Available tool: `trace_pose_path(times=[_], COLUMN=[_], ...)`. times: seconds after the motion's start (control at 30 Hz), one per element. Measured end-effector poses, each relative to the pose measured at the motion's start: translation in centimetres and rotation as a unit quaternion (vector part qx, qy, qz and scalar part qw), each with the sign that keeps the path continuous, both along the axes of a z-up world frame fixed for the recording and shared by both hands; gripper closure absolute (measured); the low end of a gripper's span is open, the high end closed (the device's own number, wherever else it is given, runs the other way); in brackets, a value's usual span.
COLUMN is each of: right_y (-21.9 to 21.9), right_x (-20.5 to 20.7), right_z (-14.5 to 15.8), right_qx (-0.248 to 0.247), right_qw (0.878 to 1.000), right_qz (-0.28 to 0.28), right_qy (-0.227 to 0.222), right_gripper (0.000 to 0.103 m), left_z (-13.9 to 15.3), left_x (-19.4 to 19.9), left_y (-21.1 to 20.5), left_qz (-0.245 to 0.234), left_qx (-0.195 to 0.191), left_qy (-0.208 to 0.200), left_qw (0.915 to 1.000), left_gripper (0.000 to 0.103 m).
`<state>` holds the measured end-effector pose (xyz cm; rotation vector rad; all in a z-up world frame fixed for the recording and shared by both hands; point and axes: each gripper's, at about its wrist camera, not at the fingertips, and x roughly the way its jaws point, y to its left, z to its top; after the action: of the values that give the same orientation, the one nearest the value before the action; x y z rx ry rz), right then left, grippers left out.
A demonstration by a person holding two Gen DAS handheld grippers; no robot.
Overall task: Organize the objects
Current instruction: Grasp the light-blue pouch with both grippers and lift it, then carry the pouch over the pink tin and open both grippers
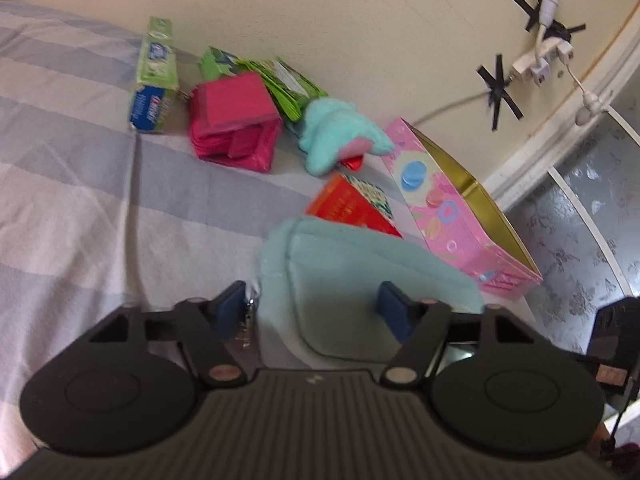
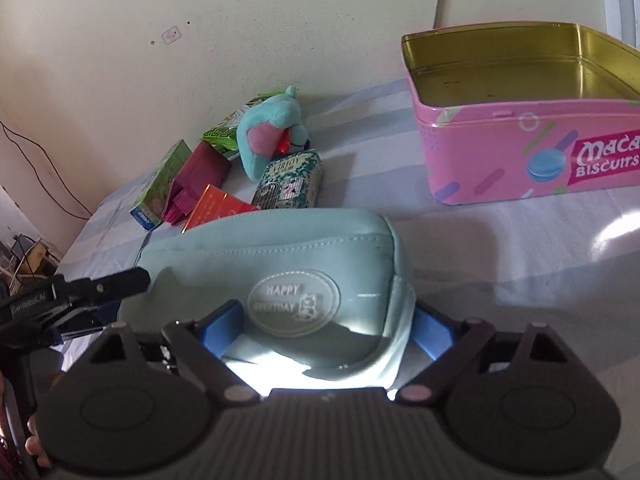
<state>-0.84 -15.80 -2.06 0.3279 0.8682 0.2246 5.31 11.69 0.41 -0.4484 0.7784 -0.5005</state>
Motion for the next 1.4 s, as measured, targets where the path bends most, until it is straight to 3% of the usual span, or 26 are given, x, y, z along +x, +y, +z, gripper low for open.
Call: trace_pose_path(times=[0.3,0.4,0.5,0.57,0.67,0.83,0.93,1.13,1.27,1.4], right_y=[0.3,-0.1,-1.1,-2.1,-4.3,-10.1,-14.6,-22.4,-24.5,-24.9], right_x=[-1.1,-2.1,-3.4,-3.9,-4.5,-4.1,-2.1,2.9,4.4,3.7], right_z=[0.7,1.5,2.7,3.7,5.4,7.9,7.5,4.3,1.7,1.1], right_qx=[-0.029,-0.023,-0.008,-0.001,-0.005,-0.036,-0.038,-0.052,-0.042,-0.038], right_qw=[0.999,0.998,0.994,0.991,0.984,0.966,0.957,0.956,0.959,0.940], right_qz=[-0.002,-0.004,-0.007,-0.011,-0.021,-0.078,-0.124,-0.175,-0.194,-0.241], right_qy=[-0.034,-0.061,-0.106,-0.134,-0.180,-0.242,-0.260,-0.231,-0.203,-0.237], right_gripper=[0.022,0.022,0.022,0.022,0.022,0.022,0.022,0.020,0.015,0.004], left_z=[0.3,1.3,3.3,4.7,7.1,9.8,10.2,7.4,5.7,6.0], left_x=[-0.8,-1.9,-3.8,-4.1,-2.4,2.2,4.6,9.7,11.1,10.1], left_y=[-0.6,-0.9,-2.0,-3.2,-5.9,-14.2,-19.6,-27.5,-29.7,-28.8], left_qz=[-0.014,-0.021,-0.023,-0.023,-0.034,-0.074,-0.094,-0.123,-0.123,-0.117], left_qx=[0.012,0.010,0.018,0.019,0.018,0.024,0.035,0.057,0.084,0.108], left_qy=[-0.026,-0.070,-0.156,-0.173,-0.168,-0.169,-0.173,-0.108,-0.073,-0.082], left_qw=[0.9995,0.9973,0.9873,0.9845,0.9851,0.9825,0.9798,0.9849,0.9861,0.9838], left_gripper=[0.043,0.043,0.044,0.044,0.043,0.042,0.042,0.042,0.041,0.041])
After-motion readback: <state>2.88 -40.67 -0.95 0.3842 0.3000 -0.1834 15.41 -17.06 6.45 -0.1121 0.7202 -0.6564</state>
